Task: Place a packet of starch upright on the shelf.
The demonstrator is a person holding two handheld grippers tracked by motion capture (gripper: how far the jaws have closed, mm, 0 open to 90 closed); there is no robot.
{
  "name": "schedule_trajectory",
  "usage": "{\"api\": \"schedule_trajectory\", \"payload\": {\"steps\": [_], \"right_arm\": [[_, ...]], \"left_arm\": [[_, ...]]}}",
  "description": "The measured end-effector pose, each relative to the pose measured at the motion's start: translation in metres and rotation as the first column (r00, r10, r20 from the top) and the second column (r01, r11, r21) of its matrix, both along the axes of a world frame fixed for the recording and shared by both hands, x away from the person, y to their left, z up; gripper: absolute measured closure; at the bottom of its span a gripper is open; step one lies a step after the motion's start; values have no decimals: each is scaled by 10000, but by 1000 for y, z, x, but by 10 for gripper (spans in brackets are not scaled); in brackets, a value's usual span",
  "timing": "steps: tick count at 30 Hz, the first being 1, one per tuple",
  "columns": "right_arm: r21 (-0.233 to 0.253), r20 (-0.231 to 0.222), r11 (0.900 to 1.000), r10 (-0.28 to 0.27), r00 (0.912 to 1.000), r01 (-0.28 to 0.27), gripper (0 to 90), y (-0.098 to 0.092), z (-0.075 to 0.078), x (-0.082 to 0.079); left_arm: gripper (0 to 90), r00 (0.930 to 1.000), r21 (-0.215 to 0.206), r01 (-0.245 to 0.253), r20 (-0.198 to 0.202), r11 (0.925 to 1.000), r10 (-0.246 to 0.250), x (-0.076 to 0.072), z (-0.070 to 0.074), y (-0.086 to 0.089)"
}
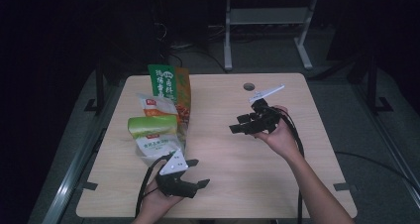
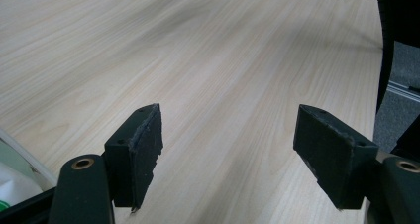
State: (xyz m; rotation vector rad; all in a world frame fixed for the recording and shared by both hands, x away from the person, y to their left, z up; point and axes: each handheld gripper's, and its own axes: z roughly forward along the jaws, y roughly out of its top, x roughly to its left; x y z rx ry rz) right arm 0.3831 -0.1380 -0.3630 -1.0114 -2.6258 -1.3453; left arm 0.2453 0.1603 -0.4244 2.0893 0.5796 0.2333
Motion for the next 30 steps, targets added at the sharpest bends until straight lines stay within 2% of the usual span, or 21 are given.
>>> {"api": "schedule_trajectory", "payload": {"steps": [7, 8, 30], "right_arm": [[-53, -210, 9997, -249, 9995, 248, 404, -14, -7, -5], [0, -119, 9998, -221, 9997, 221, 405, -16, -8, -5], [-15, -353, 9980, -625, 9974, 625, 397, -46, -22, -26]], "left_arm": [[269, 10000, 34, -31, 36, 10000, 31, 1, 1, 1], [269, 10000, 52, -29, 47, 10000, 29, 1, 1, 1], [270, 10000, 126, -5, 61, 9999, 4, 2, 0, 0]]}}
